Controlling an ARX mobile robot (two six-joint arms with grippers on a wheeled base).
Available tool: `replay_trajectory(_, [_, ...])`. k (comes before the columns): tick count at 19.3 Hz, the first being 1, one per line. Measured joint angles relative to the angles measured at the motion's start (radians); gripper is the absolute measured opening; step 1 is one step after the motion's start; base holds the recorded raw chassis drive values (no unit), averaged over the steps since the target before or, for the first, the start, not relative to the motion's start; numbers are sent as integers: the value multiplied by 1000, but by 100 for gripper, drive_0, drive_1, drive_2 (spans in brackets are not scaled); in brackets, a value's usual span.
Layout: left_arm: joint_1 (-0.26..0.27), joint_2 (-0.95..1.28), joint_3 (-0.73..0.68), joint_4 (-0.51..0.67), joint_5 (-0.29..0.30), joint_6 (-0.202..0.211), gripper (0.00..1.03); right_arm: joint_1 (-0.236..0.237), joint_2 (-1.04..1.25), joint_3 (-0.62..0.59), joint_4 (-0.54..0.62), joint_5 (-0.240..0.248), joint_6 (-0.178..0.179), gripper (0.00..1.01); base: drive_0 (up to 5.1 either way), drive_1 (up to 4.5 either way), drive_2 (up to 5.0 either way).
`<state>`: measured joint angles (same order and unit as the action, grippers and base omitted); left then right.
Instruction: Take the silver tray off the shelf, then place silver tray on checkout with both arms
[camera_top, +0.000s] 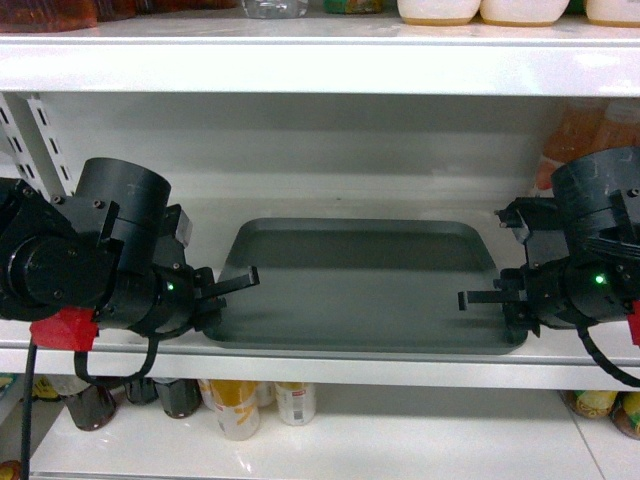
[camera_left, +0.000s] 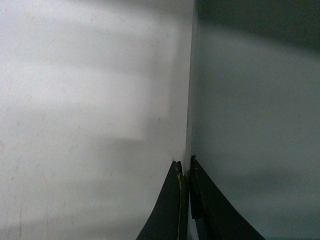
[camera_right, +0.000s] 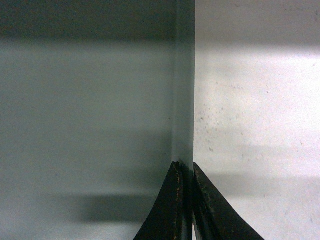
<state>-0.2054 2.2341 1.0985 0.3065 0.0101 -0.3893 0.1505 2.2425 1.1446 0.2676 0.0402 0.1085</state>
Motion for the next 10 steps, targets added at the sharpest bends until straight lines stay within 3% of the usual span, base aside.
replay_trajectory(5, [-35,-225,-173,17,-76,5,3,-2,-235,-224,93,-37,35,2,0,0,0])
replay_trajectory(10, [-113,-533,-361,32,-187,33,3,-16,-542,-468,137,-77,56,2,0,0,0])
